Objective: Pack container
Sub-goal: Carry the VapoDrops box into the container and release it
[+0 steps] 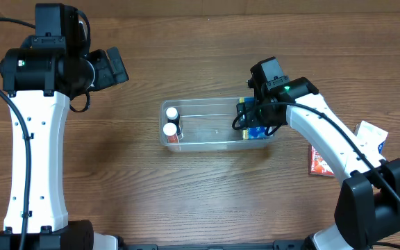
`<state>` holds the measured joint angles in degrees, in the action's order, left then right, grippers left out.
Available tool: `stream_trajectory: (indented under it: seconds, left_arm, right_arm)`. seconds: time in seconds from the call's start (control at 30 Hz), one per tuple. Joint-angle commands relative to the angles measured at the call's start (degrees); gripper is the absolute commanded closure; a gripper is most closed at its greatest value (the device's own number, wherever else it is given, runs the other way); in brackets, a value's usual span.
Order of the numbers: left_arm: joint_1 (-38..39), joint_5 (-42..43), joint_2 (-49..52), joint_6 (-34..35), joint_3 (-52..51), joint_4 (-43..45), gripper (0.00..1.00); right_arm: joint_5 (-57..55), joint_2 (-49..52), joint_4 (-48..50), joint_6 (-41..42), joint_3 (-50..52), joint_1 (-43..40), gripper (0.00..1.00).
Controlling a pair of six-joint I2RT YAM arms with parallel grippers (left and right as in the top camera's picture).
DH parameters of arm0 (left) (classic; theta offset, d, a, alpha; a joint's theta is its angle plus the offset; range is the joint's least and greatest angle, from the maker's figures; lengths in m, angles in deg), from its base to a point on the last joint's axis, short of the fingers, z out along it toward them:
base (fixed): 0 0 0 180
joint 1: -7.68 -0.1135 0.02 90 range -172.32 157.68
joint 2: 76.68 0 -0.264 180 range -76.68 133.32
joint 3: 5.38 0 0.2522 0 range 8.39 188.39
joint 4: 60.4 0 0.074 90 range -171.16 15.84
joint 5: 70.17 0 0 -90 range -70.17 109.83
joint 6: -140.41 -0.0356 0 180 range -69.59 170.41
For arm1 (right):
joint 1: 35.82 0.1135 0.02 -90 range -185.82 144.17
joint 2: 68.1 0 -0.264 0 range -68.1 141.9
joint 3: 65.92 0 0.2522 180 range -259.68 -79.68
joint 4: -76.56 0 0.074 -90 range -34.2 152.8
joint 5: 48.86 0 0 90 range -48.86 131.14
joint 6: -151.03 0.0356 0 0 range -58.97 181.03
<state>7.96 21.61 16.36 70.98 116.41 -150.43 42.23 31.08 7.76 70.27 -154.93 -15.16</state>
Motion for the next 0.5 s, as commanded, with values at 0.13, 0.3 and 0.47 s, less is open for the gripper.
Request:
stream_trajectory:
  seconds: [0.13,0.3,0.47]
  left_arm:
    - [-0.26,0.59,0.46,-1.31,-0.31,0.24,0.0]
    - [-0.26,0.59,0.46,-1.31,-0.31,0.24,0.0]
    - [-0.26,0.52,0.46,-1.33,-0.31,0.22,0.0]
  right_arm:
    - [0.09,-0.15,0.74,-0.09,0.33,-0.04,0.03]
    - [-2.05,-0.57,1.4,1.33,-0.9,-0.04,0.01]
    - [-12.17,-5.25,-2.49,7.21,-8.68,-1.53,0.0]
